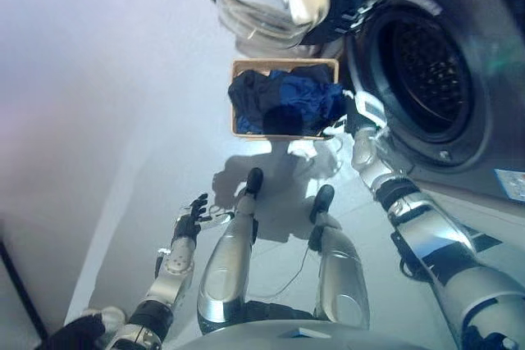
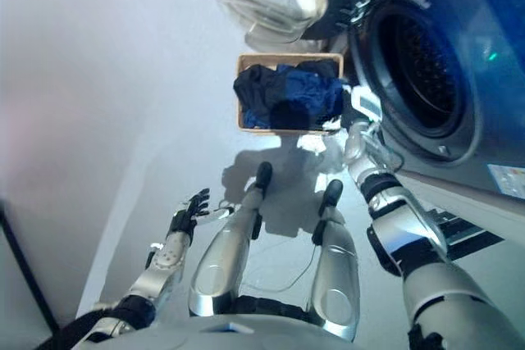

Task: Put the clothes in the basket into the washing machine.

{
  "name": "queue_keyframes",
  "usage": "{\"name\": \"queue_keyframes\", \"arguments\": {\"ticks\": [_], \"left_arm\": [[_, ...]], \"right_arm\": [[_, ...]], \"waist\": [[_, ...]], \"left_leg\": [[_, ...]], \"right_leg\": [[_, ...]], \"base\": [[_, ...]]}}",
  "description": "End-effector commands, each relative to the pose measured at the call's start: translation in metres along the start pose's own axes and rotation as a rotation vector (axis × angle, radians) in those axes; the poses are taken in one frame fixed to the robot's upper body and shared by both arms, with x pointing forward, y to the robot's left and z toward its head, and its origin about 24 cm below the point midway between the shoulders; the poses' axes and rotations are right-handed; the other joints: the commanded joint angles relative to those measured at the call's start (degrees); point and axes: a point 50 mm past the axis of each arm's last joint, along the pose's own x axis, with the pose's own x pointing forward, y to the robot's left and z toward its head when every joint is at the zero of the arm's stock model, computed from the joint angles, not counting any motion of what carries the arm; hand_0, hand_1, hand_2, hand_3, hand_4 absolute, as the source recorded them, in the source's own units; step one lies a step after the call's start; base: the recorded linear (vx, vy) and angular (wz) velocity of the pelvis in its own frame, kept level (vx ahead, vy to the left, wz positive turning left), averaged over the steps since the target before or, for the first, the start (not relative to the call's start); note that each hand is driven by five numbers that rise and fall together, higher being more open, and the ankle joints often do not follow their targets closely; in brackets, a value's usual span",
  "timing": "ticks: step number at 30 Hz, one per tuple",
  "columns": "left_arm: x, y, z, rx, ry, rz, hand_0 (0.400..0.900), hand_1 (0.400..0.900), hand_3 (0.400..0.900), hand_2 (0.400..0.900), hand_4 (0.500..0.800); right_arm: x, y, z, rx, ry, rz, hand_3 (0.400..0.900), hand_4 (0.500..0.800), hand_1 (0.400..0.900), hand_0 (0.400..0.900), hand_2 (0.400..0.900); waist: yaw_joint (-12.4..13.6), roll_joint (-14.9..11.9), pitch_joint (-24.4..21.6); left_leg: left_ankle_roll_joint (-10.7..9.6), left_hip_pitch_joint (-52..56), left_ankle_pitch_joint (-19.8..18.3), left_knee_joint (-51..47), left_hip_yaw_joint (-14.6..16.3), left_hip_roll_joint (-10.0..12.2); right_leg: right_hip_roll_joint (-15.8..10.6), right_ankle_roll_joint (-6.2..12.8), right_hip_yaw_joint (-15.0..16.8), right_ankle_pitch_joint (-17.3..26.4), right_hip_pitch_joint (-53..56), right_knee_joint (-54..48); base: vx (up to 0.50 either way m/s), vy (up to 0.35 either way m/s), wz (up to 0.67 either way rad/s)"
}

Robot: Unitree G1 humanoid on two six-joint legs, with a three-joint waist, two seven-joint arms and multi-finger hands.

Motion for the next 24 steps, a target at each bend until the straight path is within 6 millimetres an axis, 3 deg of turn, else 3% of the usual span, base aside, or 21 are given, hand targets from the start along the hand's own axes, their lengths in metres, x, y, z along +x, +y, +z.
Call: {"name": "queue_keyframes", "arguments": {"ticks": [1, 6, 10, 11, 14, 21, 24], "left_arm": [[-0.007, 0.013, 0.0, 0.016, -0.057, 0.043, 0.9, 0.9, 0.9, 0.9, 0.8], [-0.007, 0.0, 0.022, 0.004, -0.155, -0.022, 0.9, 0.9, 0.9, 0.9, 0.8], [-0.009, -0.006, 0.036, -0.006, -0.216, -0.06, 0.9, 0.9, 0.9, 0.9, 0.8], [-0.01, -0.008, 0.039, -0.003, -0.228, -0.07, 0.9, 0.9, 0.9, 0.9, 0.8], [-0.012, -0.011, 0.046, -0.009, -0.259, -0.094, 0.9, 0.9, 0.9, 0.9, 0.8], [-0.018, -0.015, 0.056, -0.026, -0.307, -0.113, 0.9, 0.9, 0.9, 0.9, 0.8], [-0.019, -0.015, 0.057, -0.021, -0.316, -0.111, 0.9, 0.9, 0.9, 0.9, 0.8]], "right_arm": [[0.008, -0.029, -0.018, -0.326, -0.037, -0.146, 0.9, 0.8, 0.9, 0.9, 0.9], [0.018, -0.073, -0.051, -0.636, 0.064, -0.226, 0.9, 0.8, 0.9, 0.9, 0.9], [0.02, -0.119, -0.078, -0.749, 0.182, -0.311, 0.9, 0.8, 0.9, 0.9, 0.9], [0.02, -0.134, -0.085, -0.754, 0.221, -0.348, 0.9, 0.8, 0.9, 0.9, 0.9], [0.017, -0.159, -0.097, -0.79, 0.265, -0.39, 0.9, 0.8, 0.9, 0.9, 0.9], [0.013, -0.197, -0.105, -0.803, 0.325, -0.511, 0.9, 0.8, 0.9, 0.9, 0.9], [0.014, -0.206, -0.097, -0.793, 0.311, -0.56, 0.9, 0.8, 0.9, 0.9, 0.9]], "waist": [[-0.31, -0.54, -0.9], [1.32, 1.26, -0.74], [2.79, 3.04, -0.74], [3.37, 3.64, -0.74], [4.04, 4.95, -0.74], [4.63, 6.8, -0.74], [4.65, 7.06, -0.74]], "left_leg": [[1.83, -2.87, -8.18, 9.07, 0.33, -3.55], [2.02, -10.87, -8.26, 12.44, -0.39, -5.07], [2.11, -17.35, -8.25, 15.02, -1.16, -6.56], [2.02, -18.15, -10.39, 16.72, -1.33, -7.12], [2.35, -22.2, -11.43, 20.09, -2.01, -8.73], [3.45, -30.35, -13.84, 28.36, -1.09, -11.03], [3.86, -31.71, -14.93, 30.6, -0.71, -11.6]], "right_leg": [[-2.61, 2.23, 0.23, 2.87, -0.19, -0.36], [-4.11, 2.54, 0.05, 2.69, -7.8, 2.74], [-5.85, 2.73, -0.69, 1.46, -14.28, 7.23], [-6.35, 3.25, -0.34, -1.13, -15.29, 9.95], [-8.15, 3.21, -0.12, -2.77, -19.37, 14.82], [-10.84, 2.98, 2.13, -5.72, -27.58, 24.14], [-11.27, 2.65, 2.97, -6.75, -29.27, 26.68]], "base": [[-0.04, 0.034, 0.11], [-0.05, 0.04, 0.17], [-0.03, 0.022, 0.25], [0.05, -0.007, 0.3], [0.01, 0.039, 0.26], [0.0, 0.058, 0.08], [0.02, 0.04, 0.0]]}}
